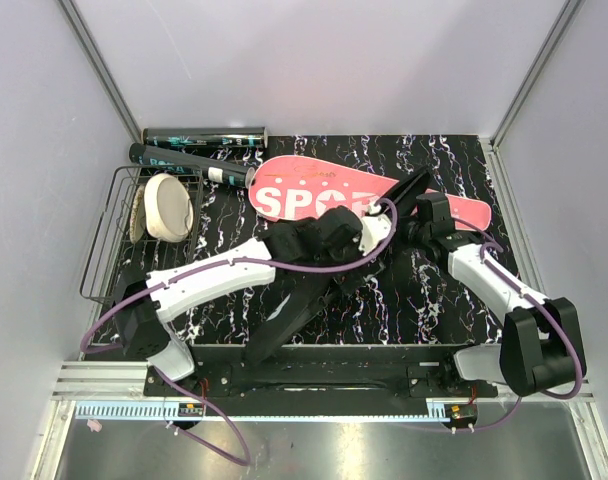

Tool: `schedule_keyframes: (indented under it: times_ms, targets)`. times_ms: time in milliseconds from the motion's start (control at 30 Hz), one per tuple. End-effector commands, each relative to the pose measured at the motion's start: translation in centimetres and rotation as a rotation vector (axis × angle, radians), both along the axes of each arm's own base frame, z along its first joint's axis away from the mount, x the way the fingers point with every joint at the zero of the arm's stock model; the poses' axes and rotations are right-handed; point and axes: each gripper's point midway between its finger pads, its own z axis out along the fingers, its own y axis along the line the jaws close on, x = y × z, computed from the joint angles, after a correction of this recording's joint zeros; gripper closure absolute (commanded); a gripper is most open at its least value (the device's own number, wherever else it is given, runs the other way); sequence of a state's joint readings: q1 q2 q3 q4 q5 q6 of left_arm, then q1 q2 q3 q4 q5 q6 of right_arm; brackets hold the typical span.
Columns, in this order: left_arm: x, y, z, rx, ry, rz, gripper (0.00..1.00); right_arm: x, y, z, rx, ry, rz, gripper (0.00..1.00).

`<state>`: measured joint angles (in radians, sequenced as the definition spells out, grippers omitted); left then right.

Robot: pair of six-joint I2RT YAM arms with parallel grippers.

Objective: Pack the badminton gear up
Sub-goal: Adjust the racket bag at the center of the board.

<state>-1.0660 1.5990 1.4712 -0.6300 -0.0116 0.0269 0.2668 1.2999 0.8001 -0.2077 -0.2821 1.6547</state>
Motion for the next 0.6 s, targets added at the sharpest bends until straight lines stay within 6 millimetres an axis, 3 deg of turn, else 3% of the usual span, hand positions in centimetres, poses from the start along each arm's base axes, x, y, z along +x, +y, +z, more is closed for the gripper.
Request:
schedule_keyframes:
  times_ms: [0, 133, 267, 333, 367, 400, 467, 500, 533, 567]
  targets:
    - [1.7, 0.3, 0.4, 0.017, -0.15, 0.099, 0.01, 1.5, 1.3, 4.9, 0.119, -0.091, 0.0, 1.0]
    - [1.9, 0.5, 0.6, 0.004, -0.18, 0.136, 0.01, 1.1, 1.0, 4.5, 0.124, -0.073, -0.018, 1.0]
    - [2.5, 1.0, -1.4, 0.092, -0.262, 0.113, 0.01, 0.6, 1.3, 4.5, 0.161, -0.058, -0.005, 0.98]
    - [3.7, 1.3, -1.5, 0.118, -0.31, 0.164, 0.08, 0.4, 1.1, 4.9, 0.15, -0.07, -0.005, 0.98]
    - [4.0, 1.4, -1.2, 0.121, -0.33, 0.177, 0.14, 0.2, 1.1, 4.9, 0.146, -0.073, -0.004, 0.98]
    - [4.4, 1.6, -1.0, 0.121, -0.346, 0.194, 0.35, 0.0, 1.0, 5.1, 0.143, -0.08, 0.0, 0.96]
    - [5.3, 1.9, -0.2, 0.121, -0.379, 0.204, 0.62, -0.2, 0.9, 5.1, 0.127, -0.104, 0.02, 0.9]
    - [5.6, 2.0, 0.2, 0.117, -0.385, 0.203, 0.74, -0.6, 0.7, 5.2, 0.081, -0.152, 0.072, 0.78]
    - [5.6, 2.2, 0.2, 0.129, -0.37, 0.183, 0.97, -0.7, 0.6, 5.3, 0.05, -0.195, 0.106, 0.69]
    - [6.2, 2.8, 0.4, 0.15, -0.373, 0.171, 1.0, -0.7, -0.2, 5.1, -0.062, -0.312, 0.193, 0.54]
